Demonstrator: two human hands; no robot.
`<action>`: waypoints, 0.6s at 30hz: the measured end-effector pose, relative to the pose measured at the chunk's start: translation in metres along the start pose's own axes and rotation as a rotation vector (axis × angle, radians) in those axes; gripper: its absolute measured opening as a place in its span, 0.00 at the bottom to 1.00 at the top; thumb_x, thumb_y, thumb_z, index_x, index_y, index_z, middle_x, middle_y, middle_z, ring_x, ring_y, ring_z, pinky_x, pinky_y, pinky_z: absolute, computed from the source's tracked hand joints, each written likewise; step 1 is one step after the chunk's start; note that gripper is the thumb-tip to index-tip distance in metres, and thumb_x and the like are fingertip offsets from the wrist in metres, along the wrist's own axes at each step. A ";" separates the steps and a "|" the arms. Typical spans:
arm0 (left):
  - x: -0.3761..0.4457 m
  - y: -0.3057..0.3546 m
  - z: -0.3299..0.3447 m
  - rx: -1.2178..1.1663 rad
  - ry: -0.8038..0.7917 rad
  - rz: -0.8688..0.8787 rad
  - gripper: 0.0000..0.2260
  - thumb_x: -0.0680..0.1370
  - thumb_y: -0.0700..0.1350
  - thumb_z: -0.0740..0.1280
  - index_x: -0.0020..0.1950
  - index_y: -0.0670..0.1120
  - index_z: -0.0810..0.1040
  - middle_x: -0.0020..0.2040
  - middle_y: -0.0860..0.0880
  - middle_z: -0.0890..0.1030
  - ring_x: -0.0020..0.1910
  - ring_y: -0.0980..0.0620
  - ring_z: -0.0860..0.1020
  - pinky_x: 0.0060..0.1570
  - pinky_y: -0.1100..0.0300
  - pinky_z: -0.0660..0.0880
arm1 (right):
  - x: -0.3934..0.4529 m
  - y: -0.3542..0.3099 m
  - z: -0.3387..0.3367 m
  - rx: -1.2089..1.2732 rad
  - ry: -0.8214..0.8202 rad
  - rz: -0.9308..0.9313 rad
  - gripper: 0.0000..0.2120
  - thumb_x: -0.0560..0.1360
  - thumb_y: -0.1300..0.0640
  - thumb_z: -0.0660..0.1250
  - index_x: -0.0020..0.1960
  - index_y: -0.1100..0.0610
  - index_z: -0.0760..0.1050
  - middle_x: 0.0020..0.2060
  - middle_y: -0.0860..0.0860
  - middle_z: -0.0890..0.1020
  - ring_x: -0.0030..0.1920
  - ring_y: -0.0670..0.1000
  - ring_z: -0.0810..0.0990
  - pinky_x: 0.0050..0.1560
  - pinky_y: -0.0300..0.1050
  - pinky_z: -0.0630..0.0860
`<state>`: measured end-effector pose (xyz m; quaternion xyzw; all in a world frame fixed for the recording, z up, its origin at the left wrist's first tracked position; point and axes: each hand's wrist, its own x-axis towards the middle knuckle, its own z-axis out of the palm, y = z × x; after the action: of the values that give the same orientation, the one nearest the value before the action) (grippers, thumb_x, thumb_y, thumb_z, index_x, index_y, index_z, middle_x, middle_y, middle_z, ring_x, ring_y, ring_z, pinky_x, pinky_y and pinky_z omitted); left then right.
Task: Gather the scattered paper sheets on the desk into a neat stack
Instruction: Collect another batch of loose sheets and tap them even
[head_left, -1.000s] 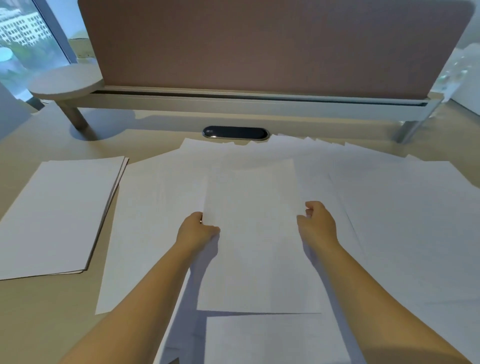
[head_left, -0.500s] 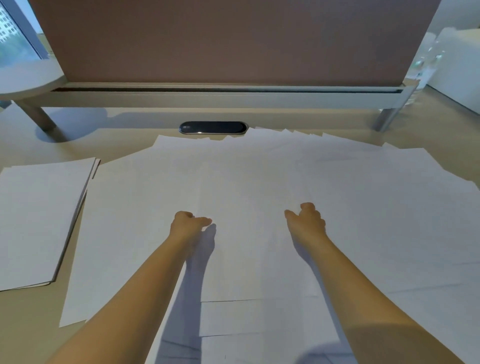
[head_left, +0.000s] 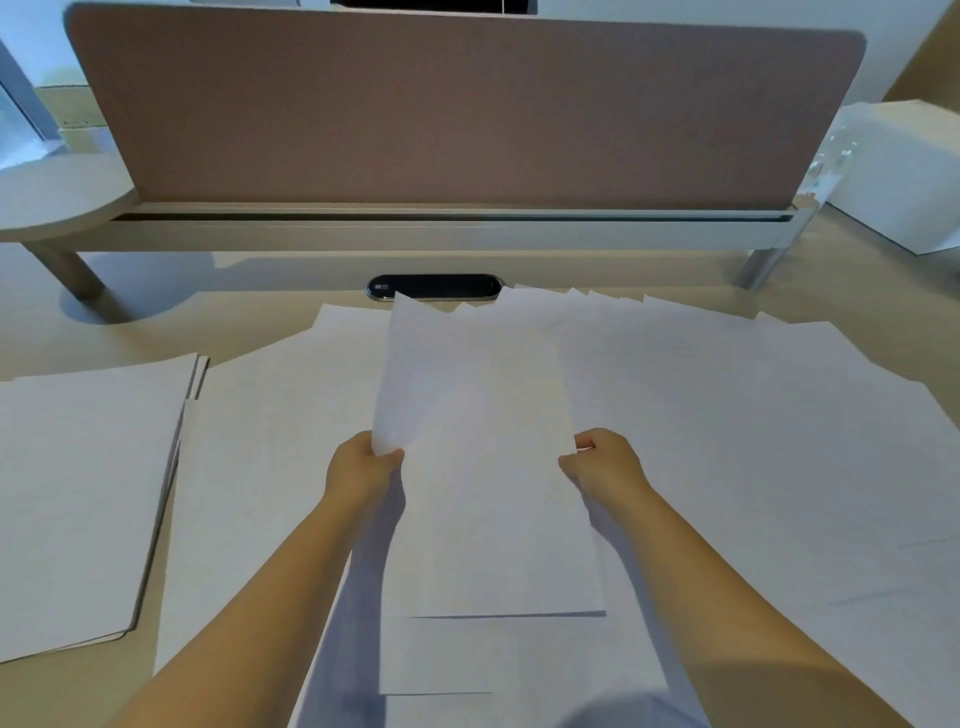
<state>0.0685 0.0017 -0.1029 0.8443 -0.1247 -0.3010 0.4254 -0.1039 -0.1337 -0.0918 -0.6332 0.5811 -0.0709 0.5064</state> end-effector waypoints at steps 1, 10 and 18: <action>0.003 0.001 -0.001 0.014 0.003 0.022 0.13 0.78 0.39 0.61 0.61 0.35 0.73 0.57 0.38 0.78 0.57 0.39 0.74 0.51 0.54 0.69 | -0.003 -0.002 -0.003 -0.003 0.017 -0.011 0.06 0.74 0.68 0.60 0.47 0.61 0.73 0.42 0.53 0.73 0.42 0.54 0.74 0.42 0.38 0.67; 0.017 0.011 0.018 0.254 -0.048 -0.002 0.09 0.76 0.38 0.59 0.35 0.44 0.68 0.36 0.45 0.73 0.41 0.44 0.72 0.41 0.57 0.67 | 0.022 0.020 -0.044 -0.385 0.242 0.049 0.26 0.73 0.58 0.66 0.68 0.59 0.64 0.65 0.57 0.71 0.64 0.58 0.70 0.59 0.49 0.70; 0.003 0.012 0.044 0.141 0.061 -0.091 0.02 0.74 0.34 0.59 0.43 0.39 0.70 0.36 0.47 0.71 0.41 0.43 0.71 0.34 0.59 0.66 | 0.044 0.034 -0.062 -0.849 0.202 -0.101 0.19 0.72 0.55 0.63 0.61 0.61 0.66 0.58 0.56 0.71 0.59 0.56 0.70 0.51 0.45 0.70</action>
<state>0.0446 -0.0354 -0.1147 0.8857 -0.0941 -0.2848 0.3544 -0.1541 -0.1973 -0.1086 -0.8026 0.5737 0.0879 0.1379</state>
